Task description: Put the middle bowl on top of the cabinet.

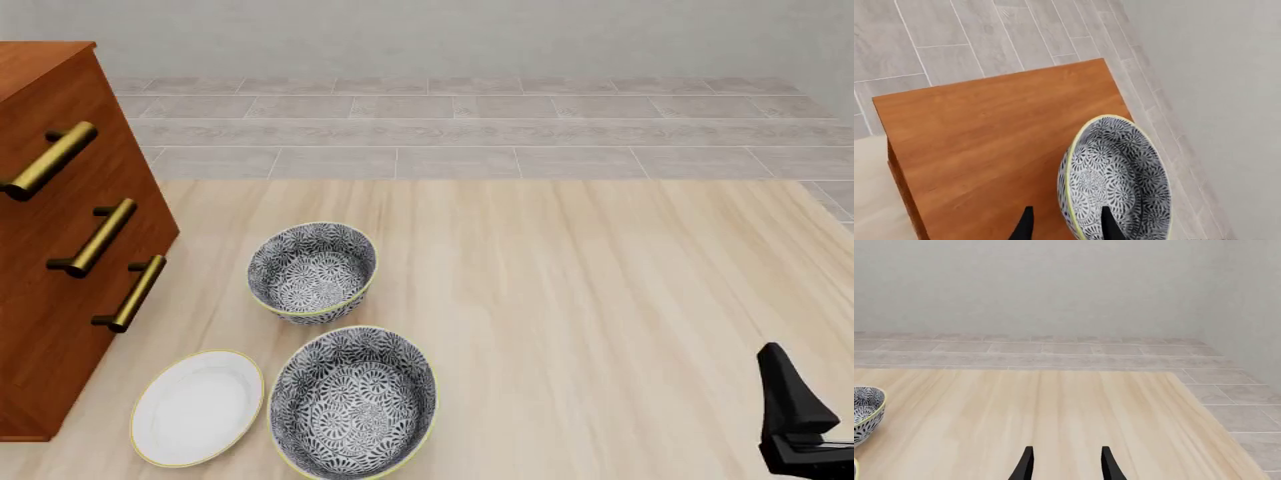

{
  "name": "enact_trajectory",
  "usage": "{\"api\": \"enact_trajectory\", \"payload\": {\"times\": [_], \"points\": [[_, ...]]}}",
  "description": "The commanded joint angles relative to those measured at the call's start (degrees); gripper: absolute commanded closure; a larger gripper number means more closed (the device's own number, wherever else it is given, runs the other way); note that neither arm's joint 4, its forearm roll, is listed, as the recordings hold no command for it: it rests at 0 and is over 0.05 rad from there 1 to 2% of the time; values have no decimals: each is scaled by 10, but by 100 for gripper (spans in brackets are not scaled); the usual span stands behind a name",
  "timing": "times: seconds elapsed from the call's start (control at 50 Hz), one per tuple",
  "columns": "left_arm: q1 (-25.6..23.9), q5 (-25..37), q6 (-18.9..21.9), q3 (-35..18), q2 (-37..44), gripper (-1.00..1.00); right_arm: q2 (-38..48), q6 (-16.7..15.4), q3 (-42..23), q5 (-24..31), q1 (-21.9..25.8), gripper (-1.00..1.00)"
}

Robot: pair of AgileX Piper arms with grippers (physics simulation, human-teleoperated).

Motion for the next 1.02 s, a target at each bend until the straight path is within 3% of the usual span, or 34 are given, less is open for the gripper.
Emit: {"api": "enact_trajectory", "payload": {"times": [0.02,0.38,1.02], "points": [[-17,1,-7,-1,-34,-100,0,-1,0,0,0,-100],[-26,11,-13,-3,-78,-100,0,0,0,-2,0,-100],[-52,-12,0,49,-168,-100,0,-1,0,-5,-3,-100]]}}
